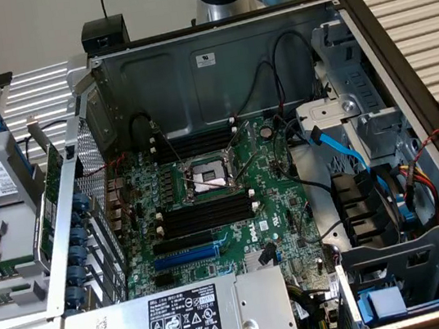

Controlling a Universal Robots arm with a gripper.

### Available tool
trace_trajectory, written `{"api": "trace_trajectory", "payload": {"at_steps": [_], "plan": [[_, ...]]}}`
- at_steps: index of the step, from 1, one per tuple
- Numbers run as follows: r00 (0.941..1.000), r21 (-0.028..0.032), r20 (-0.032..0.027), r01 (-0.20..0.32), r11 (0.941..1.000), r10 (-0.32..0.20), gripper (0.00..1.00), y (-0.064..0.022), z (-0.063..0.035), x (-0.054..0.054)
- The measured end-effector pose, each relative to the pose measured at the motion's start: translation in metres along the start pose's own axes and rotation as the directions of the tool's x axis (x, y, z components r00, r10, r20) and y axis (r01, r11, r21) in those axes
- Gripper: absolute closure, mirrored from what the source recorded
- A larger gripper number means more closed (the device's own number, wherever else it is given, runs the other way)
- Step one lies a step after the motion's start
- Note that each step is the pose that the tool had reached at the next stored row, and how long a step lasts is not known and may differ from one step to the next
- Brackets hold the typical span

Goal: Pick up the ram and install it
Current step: 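Reach for the ram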

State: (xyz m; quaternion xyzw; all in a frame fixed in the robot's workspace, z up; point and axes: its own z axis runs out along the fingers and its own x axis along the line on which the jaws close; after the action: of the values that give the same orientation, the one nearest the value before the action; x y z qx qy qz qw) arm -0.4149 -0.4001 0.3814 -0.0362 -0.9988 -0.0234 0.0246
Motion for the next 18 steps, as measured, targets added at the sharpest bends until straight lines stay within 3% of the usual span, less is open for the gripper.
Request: {"api": "trace_trajectory", "payload": {"at_steps": [12, 18], "plan": [[1.0, 0.0, 0.0, 0.0, 1.0, 0.0, 0.9, -0.0033, 0.0038, 0.044], [1.0, 0.0, -0.0001, 0.0, 1.0, 0.0, 0.9, -0.004, 0.0042, 0.053]]}}
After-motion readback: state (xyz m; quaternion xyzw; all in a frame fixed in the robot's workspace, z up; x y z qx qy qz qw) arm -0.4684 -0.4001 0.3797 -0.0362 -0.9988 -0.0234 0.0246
